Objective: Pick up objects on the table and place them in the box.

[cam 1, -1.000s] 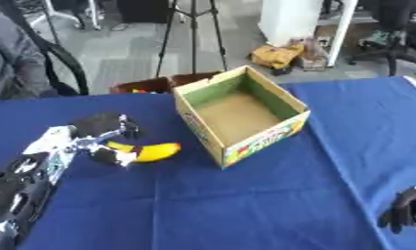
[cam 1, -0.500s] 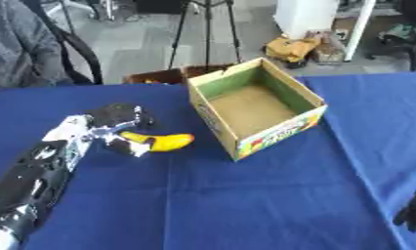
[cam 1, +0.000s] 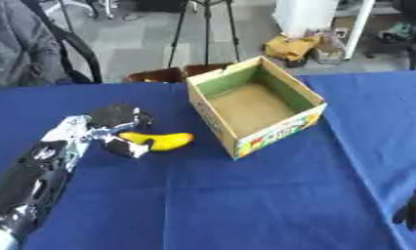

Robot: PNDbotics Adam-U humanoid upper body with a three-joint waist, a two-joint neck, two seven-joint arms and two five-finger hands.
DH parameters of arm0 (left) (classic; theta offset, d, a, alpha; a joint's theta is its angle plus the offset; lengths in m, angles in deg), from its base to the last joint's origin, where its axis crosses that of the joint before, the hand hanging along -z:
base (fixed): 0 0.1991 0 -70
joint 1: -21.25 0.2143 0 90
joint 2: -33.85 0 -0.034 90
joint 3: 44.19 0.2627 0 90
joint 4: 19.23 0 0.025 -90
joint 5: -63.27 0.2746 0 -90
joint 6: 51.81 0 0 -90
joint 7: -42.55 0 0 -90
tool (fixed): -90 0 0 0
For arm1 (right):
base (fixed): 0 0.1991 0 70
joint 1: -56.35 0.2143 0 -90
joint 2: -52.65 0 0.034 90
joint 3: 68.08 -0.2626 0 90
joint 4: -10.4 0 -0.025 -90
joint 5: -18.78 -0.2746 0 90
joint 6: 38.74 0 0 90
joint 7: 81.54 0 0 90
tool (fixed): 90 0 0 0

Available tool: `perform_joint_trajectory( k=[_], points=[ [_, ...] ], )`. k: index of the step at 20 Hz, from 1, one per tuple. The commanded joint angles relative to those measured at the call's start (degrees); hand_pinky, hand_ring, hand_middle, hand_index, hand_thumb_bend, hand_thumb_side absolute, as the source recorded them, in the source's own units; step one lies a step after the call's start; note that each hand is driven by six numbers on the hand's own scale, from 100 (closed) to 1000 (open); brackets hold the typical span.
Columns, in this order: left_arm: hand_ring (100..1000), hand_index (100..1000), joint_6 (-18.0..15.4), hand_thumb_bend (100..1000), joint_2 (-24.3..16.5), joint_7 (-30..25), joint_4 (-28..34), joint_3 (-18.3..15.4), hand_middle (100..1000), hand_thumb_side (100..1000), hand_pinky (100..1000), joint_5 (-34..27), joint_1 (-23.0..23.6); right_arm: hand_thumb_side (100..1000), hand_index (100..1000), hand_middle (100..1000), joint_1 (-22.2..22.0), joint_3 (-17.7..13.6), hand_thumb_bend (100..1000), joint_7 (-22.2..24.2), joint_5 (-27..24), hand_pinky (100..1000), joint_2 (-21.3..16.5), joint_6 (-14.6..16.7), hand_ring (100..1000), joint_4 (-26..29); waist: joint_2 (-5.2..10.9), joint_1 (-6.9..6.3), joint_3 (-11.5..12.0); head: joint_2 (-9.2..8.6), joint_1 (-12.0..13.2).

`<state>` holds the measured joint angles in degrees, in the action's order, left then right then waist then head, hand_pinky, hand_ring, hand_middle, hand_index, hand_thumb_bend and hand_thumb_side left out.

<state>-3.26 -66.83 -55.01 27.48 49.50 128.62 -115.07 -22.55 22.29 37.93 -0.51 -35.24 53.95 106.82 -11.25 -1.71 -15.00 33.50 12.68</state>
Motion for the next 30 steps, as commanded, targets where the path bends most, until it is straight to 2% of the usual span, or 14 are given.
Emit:
perform_joint_trajectory(
  k=[1,4,7,11,16,17,19,23,25,26,27,28,30],
  points=[
    [594,825,-0.5,100,-0.7,-0.1,0.5,0.0,605,674,604,0.9,-0.9,799,567,328,0.7,-0.5,100,0.3,0.4,516,-0.5,0.1,382,0.4,0.77,0.02,-0.1,0.4,-0.2],
    [600,824,-1.1,129,-0.6,-0.1,0.6,0.1,610,705,611,1.7,-0.9,800,567,328,0.7,-0.6,100,0.3,0.5,516,-0.5,0.1,382,0.4,0.74,0.0,-0.2,0.53,-0.4],
    [607,827,-2.0,187,-0.7,-0.2,0.7,0.1,617,784,618,2.2,-0.9,800,567,328,0.7,-0.6,100,0.3,0.5,516,-0.5,0.1,382,0.4,0.72,-0.05,-0.2,0.52,-0.4],
    [617,835,-3.0,234,-0.9,-0.3,0.9,0.0,626,824,628,2.6,-1.0,799,567,328,0.8,-0.6,100,0.4,0.5,516,-0.6,0.1,382,0.3,0.75,-0.08,-0.2,0.46,-0.5],
    [628,838,-3.8,250,-1.0,-0.9,0.9,0.1,633,808,636,3.5,-1.0,799,567,328,0.8,-0.6,100,0.4,0.5,517,-0.6,0.1,382,0.3,0.76,-0.05,-0.2,0.29,-0.5],
    [630,839,-4.0,314,-1.0,-1.1,0.9,0.1,637,833,640,3.8,-1.0,799,567,328,0.8,-0.6,100,0.4,0.5,517,-0.6,0.1,382,0.3,0.76,-0.04,-0.2,0.28,-0.5],
    [632,840,-4.6,338,-1.0,-1.5,0.9,0.2,638,831,643,4.3,-1.0,799,567,328,0.7,-0.6,100,0.4,0.5,517,-0.6,0.1,382,0.3,0.75,-0.01,-0.2,0.26,-0.6],
    [626,835,-5.3,404,-1.0,-1.8,0.9,0.1,627,788,644,5.2,-1.0,799,567,328,0.8,-0.7,100,0.5,0.5,517,-0.5,0.1,382,0.2,0.74,-0.01,-0.2,0.28,-0.7],
    [619,824,-5.4,395,-0.9,-1.9,0.8,0.1,617,705,642,5.6,-0.9,799,567,328,0.8,-0.7,100,0.5,0.5,517,-0.5,0.1,382,0.2,0.73,0.0,-0.2,0.28,-0.7],
    [607,815,-5.4,378,-0.9,-1.9,0.8,0.1,602,652,636,5.7,-0.9,799,567,328,0.7,-0.7,100,0.5,0.5,517,-0.5,0.1,382,0.2,0.73,0.01,-0.2,0.25,-0.7],
    [604,812,-5.2,373,-0.9,-1.8,0.7,0.0,599,640,634,5.7,-0.9,799,567,328,0.7,-0.7,100,0.5,0.5,517,-0.5,0.2,382,0.2,0.73,0.03,-0.1,0.23,-0.7],
    [583,794,-5.0,328,-0.8,-1.7,0.6,-0.1,575,538,620,5.7,-0.9,799,567,328,0.7,-0.7,100,0.5,0.5,517,-0.5,0.2,382,0.2,0.73,0.05,-0.1,0.21,-0.7],
    [566,775,-4.4,239,-0.8,-1.5,0.4,-0.1,556,453,610,5.4,-0.9,799,567,328,0.7,-0.7,100,0.5,0.5,518,-0.5,0.2,382,0.2,0.74,0.08,-0.1,0.17,-0.7]
  ],
)
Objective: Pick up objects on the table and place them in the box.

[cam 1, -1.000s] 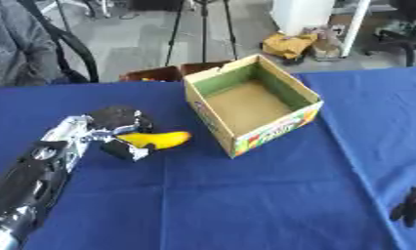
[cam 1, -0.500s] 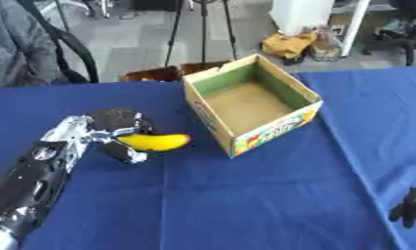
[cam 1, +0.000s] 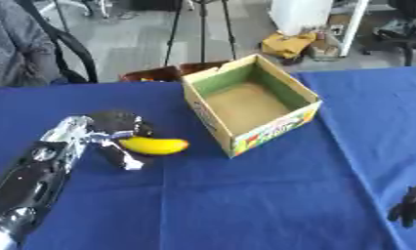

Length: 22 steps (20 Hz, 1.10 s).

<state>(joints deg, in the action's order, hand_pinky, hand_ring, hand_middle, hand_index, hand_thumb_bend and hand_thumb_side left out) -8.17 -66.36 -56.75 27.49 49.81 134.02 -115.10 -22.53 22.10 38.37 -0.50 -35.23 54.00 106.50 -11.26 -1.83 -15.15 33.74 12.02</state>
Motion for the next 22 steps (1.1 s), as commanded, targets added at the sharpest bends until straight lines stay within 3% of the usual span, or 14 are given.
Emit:
perform_joint_trajectory(
  k=[1,2,5,15,22],
  points=[
    [564,774,0.8,234,-1.2,0.3,0.3,-0.4,554,446,610,-0.2,-0.9,799,568,328,0.7,-0.5,100,0.1,0.5,518,-0.5,0.1,382,0.5,0.75,0.21,0.1,-0.08,0.0],
    [550,766,1.0,156,-1.1,0.2,0.2,-0.4,538,399,607,-0.5,-0.9,798,567,328,0.7,-0.5,100,0.1,0.5,518,-0.5,0.1,381,0.5,0.76,0.23,0.1,-0.09,0.0],
    [537,756,1.3,102,-1.1,-0.6,-0.1,-0.4,522,367,608,-2.0,-0.9,797,568,328,0.7,-0.5,100,0.1,0.4,518,-0.5,0.2,381,0.5,0.81,0.3,0.1,-0.11,0.0],
    [520,754,0.9,100,-2.2,-7.2,0.5,-0.9,504,436,614,-11.5,-1.3,793,568,327,0.6,-0.6,100,0.2,0.3,518,-0.7,0.4,381,0.4,1.09,0.49,0.3,-0.33,0.0],
    [519,756,1.3,100,-3.6,-11.9,2.6,-1.0,505,387,616,-18.0,-1.7,791,568,327,0.5,-0.7,100,0.2,0.2,519,-0.9,0.5,381,0.4,1.35,0.55,0.4,-0.35,-0.2]
  ],
)
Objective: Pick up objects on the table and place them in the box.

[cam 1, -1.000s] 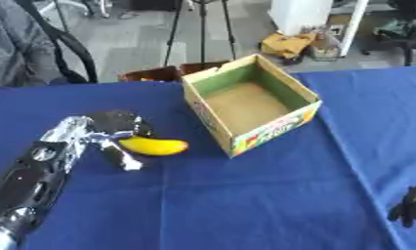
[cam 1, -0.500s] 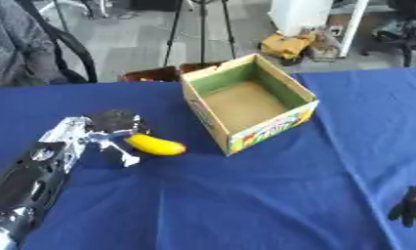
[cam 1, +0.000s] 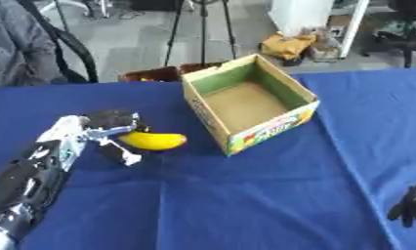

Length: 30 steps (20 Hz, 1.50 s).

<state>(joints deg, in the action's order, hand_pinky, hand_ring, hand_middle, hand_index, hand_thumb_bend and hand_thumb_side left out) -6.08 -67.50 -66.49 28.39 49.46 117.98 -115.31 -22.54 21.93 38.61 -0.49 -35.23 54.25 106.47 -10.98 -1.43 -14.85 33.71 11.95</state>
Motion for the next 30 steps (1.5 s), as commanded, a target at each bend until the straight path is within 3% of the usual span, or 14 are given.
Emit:
perform_joint_trajectory(
  k=[1,10,18,21,30],
  points=[
    [519,756,-0.7,100,-2.7,-2.6,2.0,-0.6,505,385,616,-2.6,-1.6,790,567,327,0.5,-0.5,100,0.0,0.2,518,-0.9,0.2,381,0.4,1.16,0.15,0.1,-0.28,-0.2],
    [513,757,-0.7,100,-3.2,-6.1,3.2,-0.3,501,340,618,-8.4,-3.5,788,568,327,0.3,-0.2,100,0.3,0.1,519,-1.2,0.3,380,0.3,1.7,0.04,-0.4,-0.11,0.1],
    [507,762,1.1,100,-3.3,-7.7,3.9,-0.4,495,282,619,-13.9,-6.6,788,568,326,0.9,0.2,100,0.8,0.1,519,-1.4,0.4,380,0.4,1.27,-0.42,-2.9,-1.05,1.2],
    [506,763,2.3,100,-3.4,-6.8,4.4,-0.5,493,245,619,-15.2,-7.7,788,568,326,1.3,0.4,100,1.1,0.2,519,-1.4,0.4,380,0.5,0.72,-0.72,-4.4,-1.76,1.9],
    [510,766,5.1,100,-3.8,0.9,5.7,-0.3,496,245,618,-14.1,-9.3,796,568,326,2.3,1.0,100,1.8,0.9,520,-0.9,0.4,380,0.7,-0.94,-1.83,-8.8,-3.42,4.0]
  ],
)
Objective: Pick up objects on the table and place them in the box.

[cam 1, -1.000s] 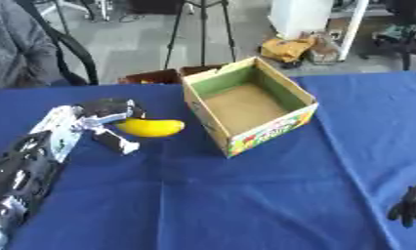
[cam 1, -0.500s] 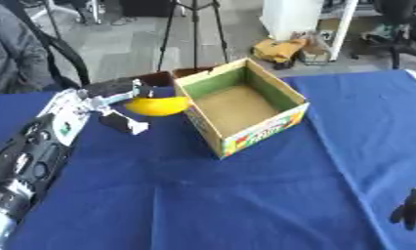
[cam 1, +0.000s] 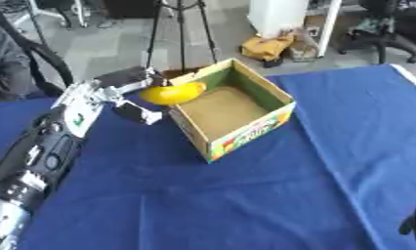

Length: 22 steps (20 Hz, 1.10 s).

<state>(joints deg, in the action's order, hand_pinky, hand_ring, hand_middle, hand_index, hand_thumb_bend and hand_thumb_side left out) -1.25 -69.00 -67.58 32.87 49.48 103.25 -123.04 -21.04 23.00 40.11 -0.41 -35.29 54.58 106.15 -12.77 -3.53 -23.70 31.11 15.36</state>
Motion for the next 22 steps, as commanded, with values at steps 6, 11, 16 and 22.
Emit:
perform_joint_trajectory(
  k=[6,11,16,22],
  points=[
    [533,777,0.0,100,-2.6,6.3,1.4,-0.3,521,225,622,3.7,-2.8,814,567,326,1.6,0.0,100,0.5,2.1,520,-0.1,0.0,380,1.2,-1.27,-1.71,-4.1,-2.68,2.8],
    [556,797,-0.7,100,-2.6,10.4,1.7,-0.1,558,205,624,6.3,-3.3,823,567,326,2.3,0.0,100,0.5,3.0,520,0.4,-0.3,380,1.3,-2.43,-3.09,-5.7,-3.57,3.6],
    [581,800,-1.1,100,-2.2,13.3,1.4,0.1,587,262,630,8.4,-3.2,822,567,326,2.7,0.1,100,0.6,3.2,520,0.5,-0.5,380,1.4,-2.6,-3.57,-6.3,-4.2,3.9],
    [625,792,-3.5,100,-2.2,12.8,1.9,1.2,628,587,653,13.6,-2.9,822,567,326,2.9,0.0,100,0.6,3.1,520,0.4,-0.7,379,1.4,-2.39,-3.94,-6.8,-4.27,4.0]
  ],
)
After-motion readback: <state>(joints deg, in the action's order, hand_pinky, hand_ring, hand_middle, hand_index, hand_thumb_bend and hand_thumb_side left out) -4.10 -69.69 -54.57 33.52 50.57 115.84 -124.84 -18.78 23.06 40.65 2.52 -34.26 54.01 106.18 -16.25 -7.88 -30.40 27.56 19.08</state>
